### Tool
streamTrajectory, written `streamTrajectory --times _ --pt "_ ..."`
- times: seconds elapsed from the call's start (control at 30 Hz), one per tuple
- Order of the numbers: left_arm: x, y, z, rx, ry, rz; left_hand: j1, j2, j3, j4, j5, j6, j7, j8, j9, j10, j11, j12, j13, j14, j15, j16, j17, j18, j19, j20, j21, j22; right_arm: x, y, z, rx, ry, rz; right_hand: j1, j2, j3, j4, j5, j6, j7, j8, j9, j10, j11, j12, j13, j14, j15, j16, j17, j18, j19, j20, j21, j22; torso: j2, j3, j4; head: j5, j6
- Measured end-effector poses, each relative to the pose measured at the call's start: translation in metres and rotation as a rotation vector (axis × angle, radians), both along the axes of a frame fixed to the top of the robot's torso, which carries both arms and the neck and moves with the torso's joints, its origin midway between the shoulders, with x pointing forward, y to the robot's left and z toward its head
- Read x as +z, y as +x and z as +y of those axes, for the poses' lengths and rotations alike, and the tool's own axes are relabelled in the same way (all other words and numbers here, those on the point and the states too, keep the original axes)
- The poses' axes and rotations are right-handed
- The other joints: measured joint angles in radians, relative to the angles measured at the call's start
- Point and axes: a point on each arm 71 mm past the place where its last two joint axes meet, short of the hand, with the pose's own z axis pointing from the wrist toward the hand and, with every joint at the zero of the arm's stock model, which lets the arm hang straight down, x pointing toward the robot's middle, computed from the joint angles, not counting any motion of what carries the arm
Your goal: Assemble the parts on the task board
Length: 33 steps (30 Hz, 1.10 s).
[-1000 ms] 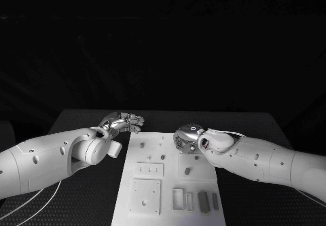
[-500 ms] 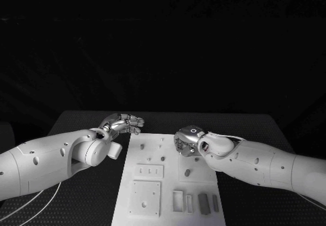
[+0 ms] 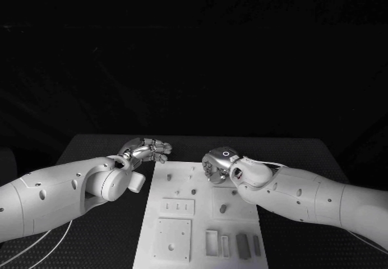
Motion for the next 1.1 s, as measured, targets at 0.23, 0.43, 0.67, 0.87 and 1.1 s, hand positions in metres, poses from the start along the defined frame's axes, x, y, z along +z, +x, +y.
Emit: streamTrajectory --times 0.23,0.43,0.67,0.87,1.1 --pt "0.000 0.001 -0.001 0.000 0.001 0.000 -0.004 -0.004 0.000 0.000 0.000 0.000 0.000 0.000 0.000 0.000 0.000 0.000 0.000 0.000 0.000 0.000 0.001 0.000 -0.001 0.001 0.000 0.000 0.002 0.003 0.013 -0.008 0.010 -0.025 0.000 0.000 0.003 -0.003 0.000 0.001 -0.002 0.000 0.000 0.000 0.000 -0.001 0.001 0.000 0.000 0.000 -0.001 0.000 0.000 0.000 0.007 0.000 0.000 0.0000 0.0019 0.004 0.003" --pt "0.000 0.002 -0.003 -0.003 0.000 -0.001 -0.004 -0.004 0.000 0.000 0.000 0.000 0.000 0.000 0.000 0.000 0.000 0.000 0.000 0.000 0.000 0.000 0.001 0.000 -0.001 0.001 0.000 0.000 0.004 0.005 0.024 -0.015 0.024 -0.052 0.000 0.000 0.003 -0.003 0.000 0.003 -0.003 0.000 0.000 0.003 0.003 -0.002 0.002 0.000 0.000 0.000 -0.002 0.000 0.000 0.000 0.012 0.000 0.000 0.0001 0.0036 0.005 0.005" --pt "0.000 0.002 -0.005 -0.004 0.000 -0.001 -0.004 -0.004 0.000 0.000 0.000 0.000 0.000 0.000 0.001 0.000 0.000 0.000 0.000 0.000 0.000 0.000 0.002 0.000 -0.001 0.001 0.000 0.000 0.006 0.006 0.032 -0.023 0.036 -0.077 -0.005 -0.006 0.009 -0.003 0.000 0.003 -0.004 -0.001 0.001 0.007 0.000 -0.005 0.008 0.000 0.000 0.000 -0.002 0.000 0.000 0.000 0.016 0.000 0.001 -0.0006 0.0074 0.006 0.008" --pt "0.000 0.002 -0.006 -0.007 -0.001 -0.001 -0.004 -0.004 0.000 0.000 0.000 0.000 0.000 0.000 0.001 0.000 0.000 0.000 0.000 0.000 0.000 0.000 0.002 -0.001 -0.001 0.001 0.000 0.000 0.007 0.009 0.036 -0.029 0.039 -0.090 -0.005 -0.006 0.009 -0.003 0.000 0.003 -0.004 -0.002 0.002 0.009 -0.002 -0.006 0.008 -0.002 -0.002 0.004 -0.003 0.000 -0.002 -0.003 0.017 0.000 0.003 -0.0018 0.0094 0.007 0.009" --pt "0.002 0.002 -0.007 -0.010 -0.002 -0.005 -0.004 -0.004 0.000 0.000 0.000 0.000 0.000 0.000 0.001 0.000 0.000 0.000 0.000 0.000 0.000 0.000 0.003 -0.002 -0.005 -0.003 0.004 0.000 0.008 0.010 0.043 -0.025 0.041 -0.097 -0.005 -0.005 0.009 -0.003 -0.001 0.003 -0.004 -0.003 0.003 0.009 -0.002 -0.009 0.008 -0.003 -0.003 0.004 -0.003 -0.001 -0.002 -0.003 0.017 0.000 0.008 -0.0057 0.0152 0.004 0.010"
